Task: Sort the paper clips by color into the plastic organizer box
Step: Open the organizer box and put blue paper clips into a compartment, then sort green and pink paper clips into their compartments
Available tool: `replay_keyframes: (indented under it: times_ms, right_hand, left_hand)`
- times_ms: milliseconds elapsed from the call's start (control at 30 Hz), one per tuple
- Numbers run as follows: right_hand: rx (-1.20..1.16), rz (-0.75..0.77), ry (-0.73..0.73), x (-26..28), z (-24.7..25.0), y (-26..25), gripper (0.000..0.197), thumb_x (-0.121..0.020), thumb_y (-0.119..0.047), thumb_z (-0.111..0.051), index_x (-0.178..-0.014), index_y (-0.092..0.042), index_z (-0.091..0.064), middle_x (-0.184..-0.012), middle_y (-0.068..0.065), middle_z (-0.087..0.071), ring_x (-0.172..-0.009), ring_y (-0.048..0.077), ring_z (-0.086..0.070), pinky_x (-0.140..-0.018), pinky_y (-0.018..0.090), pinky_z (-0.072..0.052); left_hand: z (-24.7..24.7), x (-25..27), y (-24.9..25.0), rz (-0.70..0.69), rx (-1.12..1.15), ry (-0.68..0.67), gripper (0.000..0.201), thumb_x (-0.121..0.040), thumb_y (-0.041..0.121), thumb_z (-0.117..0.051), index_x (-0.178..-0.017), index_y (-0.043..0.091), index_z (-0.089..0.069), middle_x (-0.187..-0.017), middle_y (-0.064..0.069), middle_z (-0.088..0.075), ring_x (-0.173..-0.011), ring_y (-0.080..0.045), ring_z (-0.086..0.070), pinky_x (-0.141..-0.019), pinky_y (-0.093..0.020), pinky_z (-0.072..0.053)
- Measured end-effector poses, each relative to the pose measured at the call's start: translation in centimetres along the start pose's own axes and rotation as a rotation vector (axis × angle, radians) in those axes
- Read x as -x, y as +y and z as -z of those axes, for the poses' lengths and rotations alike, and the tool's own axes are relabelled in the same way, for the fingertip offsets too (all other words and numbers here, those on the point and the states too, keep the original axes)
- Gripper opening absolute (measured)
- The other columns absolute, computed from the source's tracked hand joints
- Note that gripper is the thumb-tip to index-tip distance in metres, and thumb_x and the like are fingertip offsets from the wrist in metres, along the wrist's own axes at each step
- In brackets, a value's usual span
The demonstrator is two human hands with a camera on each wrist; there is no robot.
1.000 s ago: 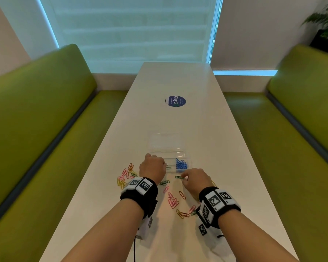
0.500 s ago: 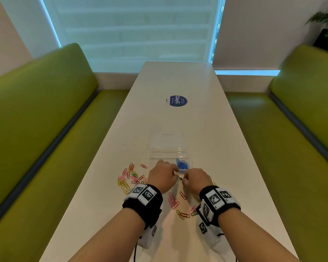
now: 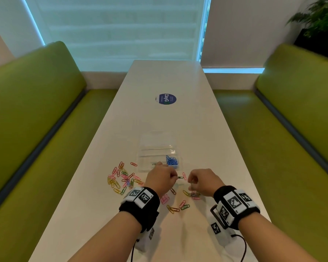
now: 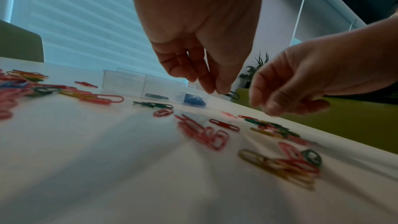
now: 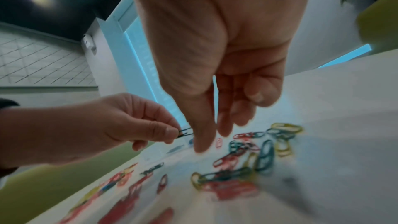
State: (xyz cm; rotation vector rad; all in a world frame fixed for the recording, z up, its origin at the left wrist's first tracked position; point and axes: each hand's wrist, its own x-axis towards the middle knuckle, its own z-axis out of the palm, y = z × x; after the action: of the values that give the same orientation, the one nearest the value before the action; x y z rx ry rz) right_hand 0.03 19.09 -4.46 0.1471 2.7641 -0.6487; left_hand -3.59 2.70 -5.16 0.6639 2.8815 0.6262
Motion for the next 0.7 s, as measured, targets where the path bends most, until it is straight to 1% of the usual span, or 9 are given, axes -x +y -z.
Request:
replay_keyframes:
  times_ms: [67,233,400,500,533,600,700]
  right_hand:
    - [0.056,-0.002,-0.046,0.6,-0.2,0.5,0.016,-0.082,-0.021,-0.068,-0.098,-0.019,-0.068,-0.102,-0.005,-0.062,-0.089,0.008,-0.052,-0.089,0.028,-0.05]
    - [0.066,-0.031,-0.036,1.5,-0.6,1.4,0.01,-0.083,-0.02,-0.066,-0.093,-0.019,-0.069,-0.105,-0.003,-0.066,-0.098,0.013,-0.06,-0.089,0.029,-0.052]
    - [0.078,-0.053,-0.042,1.9,-0.7,1.5,0.011,-0.085,-0.021,-0.064,-0.093,-0.017,-0.071,-0.106,-0.001,-0.068,-0.099,0.015,-0.061,-0.088,0.031,-0.052]
    - [0.064,-0.068,-0.044,2.1,-0.9,1.4,0.014,-0.083,-0.026,-0.067,-0.093,-0.017,-0.071,-0.103,-0.001,-0.068,-0.096,0.014,-0.061,-0.085,0.029,-0.052]
    - [0.057,-0.073,-0.052,2.2,-1.0,1.3,0.016,-0.082,-0.028,-0.069,-0.093,-0.017,-0.07,-0.102,-0.001,-0.068,-0.095,0.014,-0.061,-0.084,0.028,-0.051]
    - [0.059,-0.082,-0.061,2.2,-1.1,1.1,0.019,-0.08,-0.03,-0.072,-0.094,-0.017,-0.069,-0.101,-0.001,-0.067,-0.095,0.014,-0.06,-0.084,0.028,-0.051]
    - [0.074,-0.095,-0.064,2.1,-1.1,0.8,0.021,-0.08,-0.03,-0.072,-0.096,-0.016,-0.07,-0.103,0.0,-0.068,-0.096,0.015,-0.061,-0.084,0.028,-0.05]
  left_hand:
    - [-0.2,0.2,0.2,0.008,0.011,-0.002,0.024,-0.094,0.03,-0.051,-0.107,0.02,-0.069,-0.11,0.004,-0.066,-0.116,-0.015,-0.044,-0.09,-0.03,-0.046]
    - [-0.5,0.7,0.8,0.014,0.013,-0.015,0.024,-0.094,0.031,-0.052,-0.108,0.02,-0.068,-0.112,0.005,-0.065,-0.115,-0.015,-0.045,-0.087,-0.031,-0.047]
    - [-0.5,1.0,0.9,0.011,0.004,-0.018,0.024,-0.094,0.03,-0.052,-0.108,0.02,-0.068,-0.112,0.004,-0.065,-0.115,-0.016,-0.046,-0.088,-0.032,-0.048]
    - [-0.4,1.2,0.6,0.034,0.002,-0.012,0.024,-0.095,0.03,-0.051,-0.107,0.02,-0.068,-0.11,0.003,-0.065,-0.117,-0.016,-0.046,-0.088,-0.033,-0.049]
    - [-0.2,1.2,0.4,0.05,0.004,0.01,0.024,-0.095,0.029,-0.05,-0.106,0.019,-0.068,-0.109,0.002,-0.065,-0.117,-0.016,-0.045,-0.087,-0.033,-0.049]
    - [0.2,1.2,-0.2,0.097,-0.006,0.096,0.025,-0.096,0.028,-0.048,-0.106,0.018,-0.068,-0.106,0.001,-0.066,-0.114,-0.017,-0.047,-0.083,-0.031,-0.049]
    - [1.3,1.0,-1.2,0.191,-0.019,0.228,0.027,-0.096,0.027,-0.046,-0.108,0.016,-0.067,-0.102,-0.001,-0.066,-0.108,-0.018,-0.048,-0.078,-0.028,-0.045]
